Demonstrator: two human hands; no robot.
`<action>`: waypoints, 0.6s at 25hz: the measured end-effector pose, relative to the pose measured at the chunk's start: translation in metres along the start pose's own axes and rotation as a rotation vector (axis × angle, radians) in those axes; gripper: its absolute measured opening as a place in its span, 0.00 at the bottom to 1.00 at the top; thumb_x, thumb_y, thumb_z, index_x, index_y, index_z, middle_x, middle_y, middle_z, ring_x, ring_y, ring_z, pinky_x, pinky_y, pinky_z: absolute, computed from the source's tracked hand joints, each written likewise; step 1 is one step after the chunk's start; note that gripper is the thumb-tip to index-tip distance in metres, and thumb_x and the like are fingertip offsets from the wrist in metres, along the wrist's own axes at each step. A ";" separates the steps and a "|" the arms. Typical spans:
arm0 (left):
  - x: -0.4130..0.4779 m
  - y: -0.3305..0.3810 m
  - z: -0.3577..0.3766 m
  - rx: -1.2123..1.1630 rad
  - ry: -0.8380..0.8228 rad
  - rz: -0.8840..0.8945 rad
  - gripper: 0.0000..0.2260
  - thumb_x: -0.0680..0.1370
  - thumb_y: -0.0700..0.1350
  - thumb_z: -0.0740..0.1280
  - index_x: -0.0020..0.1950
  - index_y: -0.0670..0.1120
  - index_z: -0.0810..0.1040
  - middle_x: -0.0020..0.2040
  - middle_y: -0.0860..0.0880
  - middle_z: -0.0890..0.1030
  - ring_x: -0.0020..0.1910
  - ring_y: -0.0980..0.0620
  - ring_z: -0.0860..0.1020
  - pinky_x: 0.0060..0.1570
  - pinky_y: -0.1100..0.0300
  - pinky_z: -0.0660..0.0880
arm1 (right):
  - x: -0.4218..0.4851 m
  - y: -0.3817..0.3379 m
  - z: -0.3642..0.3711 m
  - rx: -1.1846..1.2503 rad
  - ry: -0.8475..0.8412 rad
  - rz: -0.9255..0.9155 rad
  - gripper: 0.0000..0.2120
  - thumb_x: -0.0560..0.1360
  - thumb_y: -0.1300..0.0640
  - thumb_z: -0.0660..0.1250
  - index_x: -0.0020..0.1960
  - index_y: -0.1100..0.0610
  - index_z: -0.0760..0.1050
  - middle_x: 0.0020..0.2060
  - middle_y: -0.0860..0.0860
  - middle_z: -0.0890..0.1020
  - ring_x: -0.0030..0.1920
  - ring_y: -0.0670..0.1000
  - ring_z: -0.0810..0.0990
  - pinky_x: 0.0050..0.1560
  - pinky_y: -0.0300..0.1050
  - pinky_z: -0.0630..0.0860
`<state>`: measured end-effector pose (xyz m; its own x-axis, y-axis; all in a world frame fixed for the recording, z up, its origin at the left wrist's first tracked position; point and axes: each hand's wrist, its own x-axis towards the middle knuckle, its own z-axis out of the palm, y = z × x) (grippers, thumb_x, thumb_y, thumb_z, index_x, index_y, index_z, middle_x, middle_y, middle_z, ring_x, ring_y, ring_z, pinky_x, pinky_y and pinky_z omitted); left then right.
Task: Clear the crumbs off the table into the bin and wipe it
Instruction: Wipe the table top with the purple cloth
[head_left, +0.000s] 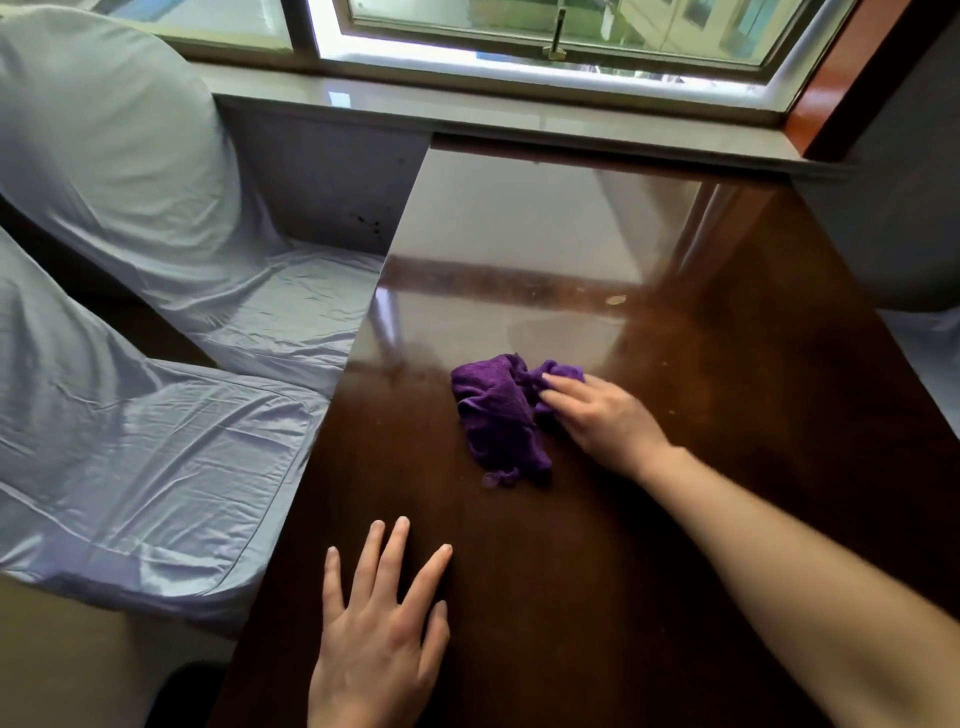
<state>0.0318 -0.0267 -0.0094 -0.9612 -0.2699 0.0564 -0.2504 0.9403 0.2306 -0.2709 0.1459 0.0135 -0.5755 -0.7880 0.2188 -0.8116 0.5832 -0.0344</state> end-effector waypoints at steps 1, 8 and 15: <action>-0.001 0.000 0.003 0.003 0.016 0.002 0.24 0.73 0.56 0.60 0.69 0.59 0.71 0.74 0.44 0.67 0.75 0.44 0.62 0.69 0.34 0.56 | 0.009 0.020 0.000 0.000 -0.030 0.028 0.15 0.77 0.57 0.69 0.63 0.55 0.80 0.64 0.56 0.80 0.60 0.62 0.81 0.63 0.55 0.76; 0.002 0.002 0.003 0.030 0.030 0.006 0.24 0.72 0.56 0.60 0.68 0.58 0.72 0.74 0.44 0.67 0.74 0.44 0.62 0.69 0.33 0.56 | -0.001 0.032 0.008 0.008 0.023 0.553 0.16 0.77 0.56 0.65 0.65 0.55 0.77 0.68 0.55 0.77 0.60 0.64 0.78 0.62 0.54 0.74; 0.001 0.006 -0.002 0.026 0.012 0.000 0.23 0.73 0.56 0.59 0.67 0.57 0.73 0.73 0.42 0.69 0.74 0.42 0.63 0.69 0.33 0.55 | -0.127 -0.130 -0.007 0.108 0.121 0.325 0.16 0.76 0.58 0.66 0.63 0.52 0.79 0.67 0.48 0.78 0.61 0.59 0.79 0.62 0.53 0.76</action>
<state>0.0299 -0.0220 -0.0056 -0.9598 -0.2724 0.0681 -0.2538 0.9453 0.2051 -0.0915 0.1712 -0.0028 -0.7946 -0.5318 0.2930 -0.5976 0.7704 -0.2222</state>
